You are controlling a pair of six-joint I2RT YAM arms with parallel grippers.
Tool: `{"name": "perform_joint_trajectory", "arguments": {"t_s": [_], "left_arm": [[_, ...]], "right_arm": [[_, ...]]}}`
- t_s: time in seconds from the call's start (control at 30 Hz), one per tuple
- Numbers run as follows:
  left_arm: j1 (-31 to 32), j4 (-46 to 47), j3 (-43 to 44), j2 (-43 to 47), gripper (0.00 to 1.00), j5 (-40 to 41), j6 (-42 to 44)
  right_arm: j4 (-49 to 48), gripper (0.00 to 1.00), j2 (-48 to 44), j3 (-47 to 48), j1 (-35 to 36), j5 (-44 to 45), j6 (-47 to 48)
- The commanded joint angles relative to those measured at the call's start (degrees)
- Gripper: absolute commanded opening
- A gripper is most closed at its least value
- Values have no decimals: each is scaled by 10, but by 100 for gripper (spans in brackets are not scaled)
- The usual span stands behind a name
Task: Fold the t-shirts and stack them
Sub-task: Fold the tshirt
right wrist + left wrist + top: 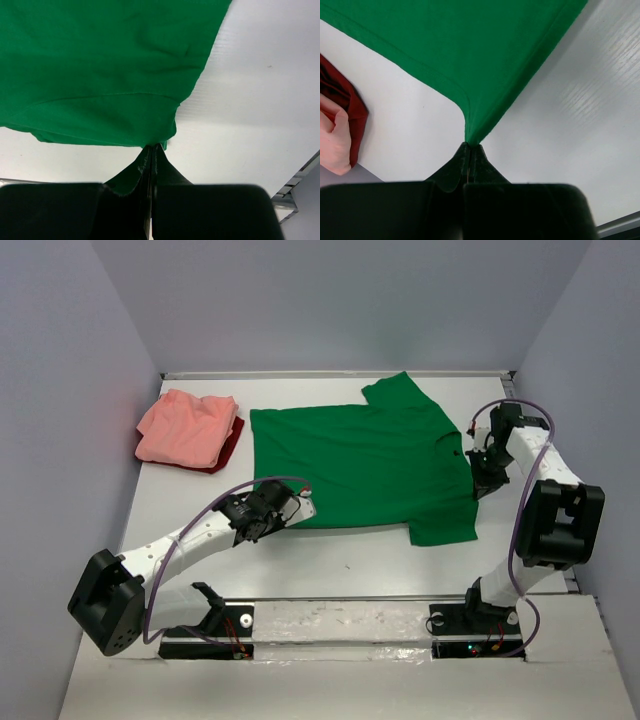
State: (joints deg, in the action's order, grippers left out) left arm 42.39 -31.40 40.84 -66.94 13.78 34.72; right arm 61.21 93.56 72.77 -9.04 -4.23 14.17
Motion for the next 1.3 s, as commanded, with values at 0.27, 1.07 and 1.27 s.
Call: {"name": "perform_joint_trajectory", "arguments": {"t_s": [0.27, 1.07, 1.27], "left_arm": [[2, 6, -12, 2, 0, 10, -6], [-15, 110, 18, -86, 0, 99, 1], [-20, 118, 16, -100, 0, 99, 3]], "right_arm": [[-5, 0, 65, 69, -4, -15, -10], [6, 0, 160, 177, -4, -30, -25], [8, 0, 188, 200, -4, -33, -25]]}}
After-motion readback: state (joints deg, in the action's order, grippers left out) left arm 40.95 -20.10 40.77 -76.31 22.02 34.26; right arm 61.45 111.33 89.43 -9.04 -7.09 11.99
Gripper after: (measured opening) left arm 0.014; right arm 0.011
